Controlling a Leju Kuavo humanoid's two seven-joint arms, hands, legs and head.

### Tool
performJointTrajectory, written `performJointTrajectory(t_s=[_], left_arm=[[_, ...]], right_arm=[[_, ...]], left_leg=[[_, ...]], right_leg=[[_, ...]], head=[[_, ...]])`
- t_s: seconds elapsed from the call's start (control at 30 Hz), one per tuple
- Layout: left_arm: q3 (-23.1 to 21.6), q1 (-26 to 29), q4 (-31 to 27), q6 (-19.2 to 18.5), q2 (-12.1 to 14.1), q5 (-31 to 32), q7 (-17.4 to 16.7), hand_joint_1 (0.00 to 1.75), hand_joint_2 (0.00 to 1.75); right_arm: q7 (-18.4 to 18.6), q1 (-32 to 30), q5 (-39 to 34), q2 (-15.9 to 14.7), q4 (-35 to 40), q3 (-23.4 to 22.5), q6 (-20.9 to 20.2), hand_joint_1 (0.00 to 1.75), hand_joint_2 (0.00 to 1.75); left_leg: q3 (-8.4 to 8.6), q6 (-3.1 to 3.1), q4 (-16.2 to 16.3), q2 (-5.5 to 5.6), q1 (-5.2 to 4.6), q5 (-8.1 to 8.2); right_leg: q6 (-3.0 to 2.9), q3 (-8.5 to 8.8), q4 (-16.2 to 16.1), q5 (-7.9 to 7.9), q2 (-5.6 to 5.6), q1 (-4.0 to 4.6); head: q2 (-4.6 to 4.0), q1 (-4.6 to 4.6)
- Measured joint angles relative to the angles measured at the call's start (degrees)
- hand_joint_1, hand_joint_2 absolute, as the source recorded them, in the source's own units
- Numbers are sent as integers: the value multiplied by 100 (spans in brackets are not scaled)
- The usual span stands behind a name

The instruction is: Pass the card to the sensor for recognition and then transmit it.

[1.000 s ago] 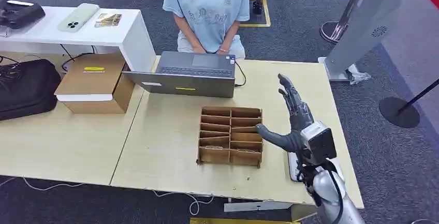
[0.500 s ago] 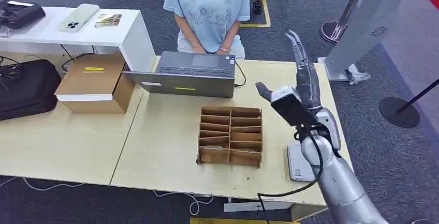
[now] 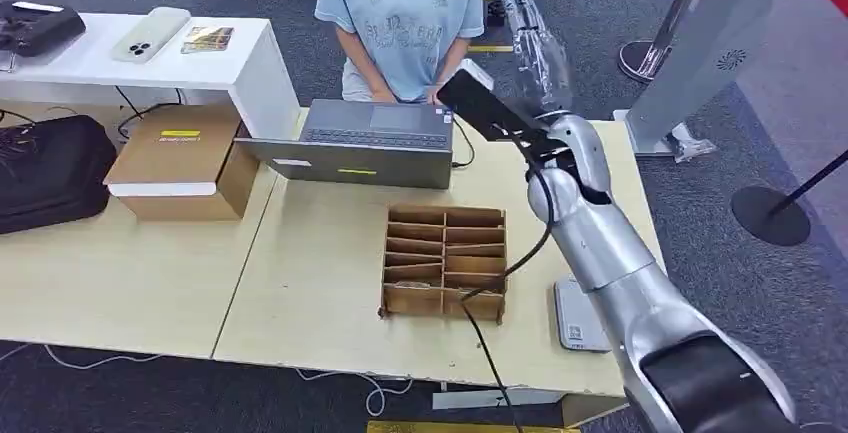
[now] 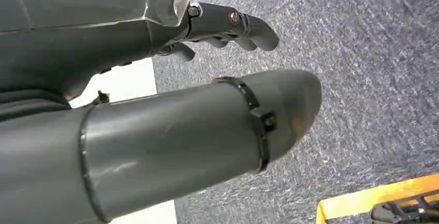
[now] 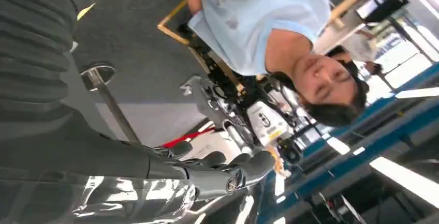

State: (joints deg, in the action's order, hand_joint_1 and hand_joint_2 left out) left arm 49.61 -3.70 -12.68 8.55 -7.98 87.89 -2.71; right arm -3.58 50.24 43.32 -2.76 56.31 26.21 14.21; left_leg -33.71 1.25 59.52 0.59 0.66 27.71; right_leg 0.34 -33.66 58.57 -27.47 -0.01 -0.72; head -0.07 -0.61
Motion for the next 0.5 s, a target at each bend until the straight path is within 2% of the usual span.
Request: performJointTrajectory(t_s=[0.3, 0.5], left_arm=[[-72, -19, 0, -13, 15, -7, -2, 0, 0], [-72, -19, 0, -13, 22, -4, -2, 0, 0]], right_arm=[[317, 1037, 372, 411, -1593, 129, -44, 0, 175], [354, 1413, 387, 521, -2187, 162, 11, 0, 175]], left_leg=[[0, 0, 2, 4, 1, -1], [0, 0, 2, 4, 0, -1]], right_leg=[[0, 0, 0, 0, -4, 0], [0, 0, 0, 0, -4, 0]], head=[[0, -4], [0, -4]])
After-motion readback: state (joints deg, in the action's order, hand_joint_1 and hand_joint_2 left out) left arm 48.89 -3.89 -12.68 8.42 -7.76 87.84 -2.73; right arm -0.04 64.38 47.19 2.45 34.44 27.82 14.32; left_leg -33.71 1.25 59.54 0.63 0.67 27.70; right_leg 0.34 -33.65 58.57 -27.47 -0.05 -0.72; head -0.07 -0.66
